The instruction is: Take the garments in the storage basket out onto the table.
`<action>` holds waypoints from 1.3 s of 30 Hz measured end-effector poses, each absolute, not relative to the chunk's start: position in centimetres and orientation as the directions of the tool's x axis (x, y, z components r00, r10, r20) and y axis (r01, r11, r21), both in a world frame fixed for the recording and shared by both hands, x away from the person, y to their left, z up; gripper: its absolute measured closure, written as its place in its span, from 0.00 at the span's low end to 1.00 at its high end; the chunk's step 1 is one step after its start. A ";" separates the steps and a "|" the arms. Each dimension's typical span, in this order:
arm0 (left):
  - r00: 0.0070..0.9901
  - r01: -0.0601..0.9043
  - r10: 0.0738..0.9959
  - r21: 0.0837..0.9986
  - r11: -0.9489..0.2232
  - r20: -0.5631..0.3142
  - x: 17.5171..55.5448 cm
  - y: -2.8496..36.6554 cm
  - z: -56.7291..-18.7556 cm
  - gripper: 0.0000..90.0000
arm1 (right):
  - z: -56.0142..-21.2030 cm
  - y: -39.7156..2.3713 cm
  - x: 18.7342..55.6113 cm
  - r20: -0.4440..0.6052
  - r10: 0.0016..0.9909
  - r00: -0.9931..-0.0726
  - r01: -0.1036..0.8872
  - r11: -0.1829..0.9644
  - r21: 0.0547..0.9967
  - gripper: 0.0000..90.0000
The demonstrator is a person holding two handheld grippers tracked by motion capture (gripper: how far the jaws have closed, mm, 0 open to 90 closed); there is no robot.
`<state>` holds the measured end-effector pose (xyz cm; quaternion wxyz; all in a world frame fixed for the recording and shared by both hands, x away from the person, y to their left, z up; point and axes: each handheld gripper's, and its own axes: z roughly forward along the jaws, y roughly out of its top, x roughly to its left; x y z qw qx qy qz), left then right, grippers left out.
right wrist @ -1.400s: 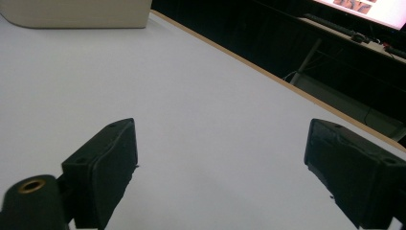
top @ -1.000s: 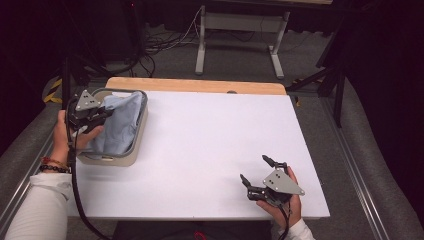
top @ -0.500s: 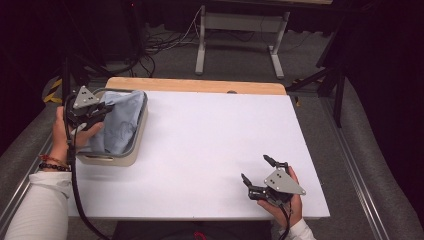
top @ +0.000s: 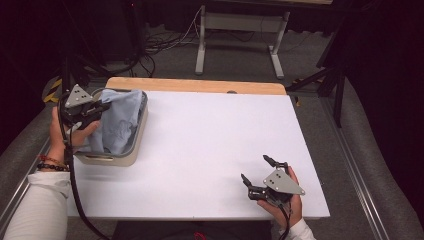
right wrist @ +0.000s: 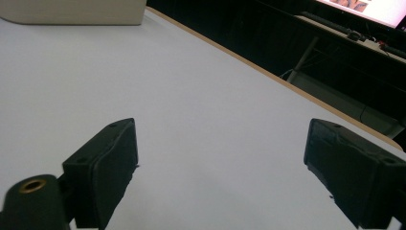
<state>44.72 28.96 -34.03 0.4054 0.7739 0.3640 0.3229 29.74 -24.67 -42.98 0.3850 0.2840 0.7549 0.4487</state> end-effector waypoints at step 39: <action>0.492 0.192 0.833 0.901 -0.388 0.254 43.2 27.7 -28.2 0.91 | -43.0 -24.7 29.7 -0.325 0.779 -0.536 0.083 0.431 0.898 0.14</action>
